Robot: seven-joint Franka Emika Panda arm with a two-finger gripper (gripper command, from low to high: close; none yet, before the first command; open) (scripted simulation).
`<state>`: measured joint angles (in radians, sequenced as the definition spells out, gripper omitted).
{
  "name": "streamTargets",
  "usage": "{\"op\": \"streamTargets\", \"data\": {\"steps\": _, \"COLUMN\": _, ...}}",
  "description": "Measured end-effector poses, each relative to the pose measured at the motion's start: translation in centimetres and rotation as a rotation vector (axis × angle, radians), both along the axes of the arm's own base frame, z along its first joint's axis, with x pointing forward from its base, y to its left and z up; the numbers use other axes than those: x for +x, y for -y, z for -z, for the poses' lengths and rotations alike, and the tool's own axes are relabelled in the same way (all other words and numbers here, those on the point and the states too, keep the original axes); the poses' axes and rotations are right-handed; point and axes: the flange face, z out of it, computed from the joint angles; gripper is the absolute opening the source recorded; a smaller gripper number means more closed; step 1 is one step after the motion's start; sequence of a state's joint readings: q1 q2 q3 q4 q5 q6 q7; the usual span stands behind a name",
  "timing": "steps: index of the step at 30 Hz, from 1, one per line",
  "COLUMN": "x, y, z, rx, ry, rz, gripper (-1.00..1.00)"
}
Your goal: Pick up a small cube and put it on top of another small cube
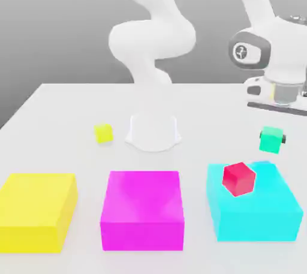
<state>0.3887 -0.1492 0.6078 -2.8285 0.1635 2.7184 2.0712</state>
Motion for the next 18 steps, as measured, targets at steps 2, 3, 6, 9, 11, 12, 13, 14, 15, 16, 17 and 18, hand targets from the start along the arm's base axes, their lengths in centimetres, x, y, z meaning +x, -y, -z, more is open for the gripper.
{"op": "streamTargets", "data": {"steps": 2, "x": 0.1, "y": 0.0, "z": 0.3, "rx": 0.0, "ry": 0.004, "rz": 0.0, "gripper": -1.0}}
{"op": "streamTargets", "data": {"steps": 3, "x": 0.1, "y": 0.0, "z": 0.4, "rx": 0.0, "ry": 0.006, "rz": -0.001, "gripper": -1.0}}
{"op": "streamTargets", "data": {"steps": 6, "x": 0.2, "y": -0.1, "z": 0.8, "rx": -0.001, "ry": 0.01, "rz": -0.001, "gripper": -1.0}}
{"op": "streamTargets", "data": {"steps": 9, "x": 0.2, "y": -0.1, "z": 1.3, "rx": -0.003, "ry": 0.013, "rz": -0.002, "gripper": -1.0}}
{"op": "streamTargets", "data": {"steps": 11, "x": 0.3, "y": -0.1, "z": 1.7, "rx": -0.004, "ry": 0.014, "rz": -0.002, "gripper": -1.0}}
{"op": "streamTargets", "data": {"steps": 12, "x": 0.3, "y": -0.1, "z": 1.9, "rx": -0.004, "ry": 0.014, "rz": -0.001, "gripper": -1.0}}
{"op": "streamTargets", "data": {"steps": 13, "x": 0.3, "y": 0.0, "z": 2.1, "rx": -0.005, "ry": 0.014, "rz": -0.001, "gripper": -1.0}}
{"op": "streamTargets", "data": {"steps": 14, "x": 0.3, "y": 0.0, "z": 2.3, "rx": -0.005, "ry": 0.014, "rz": 0.0, "gripper": -1.0}}
{"op": "streamTargets", "data": {"steps": 15, "x": 0.3, "y": 0.0, "z": 2.5, "rx": -0.006, "ry": 0.013, "rz": 0.0, "gripper": -1.0}}
{"op": "streamTargets", "data": {"steps": 16, "x": 0.3, "y": 0.0, "z": 2.7, "rx": -0.006, "ry": 0.012, "rz": 0.0, "gripper": -1.0}}
{"op": "streamTargets", "data": {"steps": 17, "x": 0.3, "y": 0.0, "z": 2.9, "rx": -0.006, "ry": 0.012, "rz": 0.0, "gripper": -1.0}}
{"op": "streamTargets", "data": {"steps": 18, "x": 0.3, "y": 0.0, "z": 3.1, "rx": -0.007, "ry": 0.011, "rz": 0.0, "gripper": -1.0}}
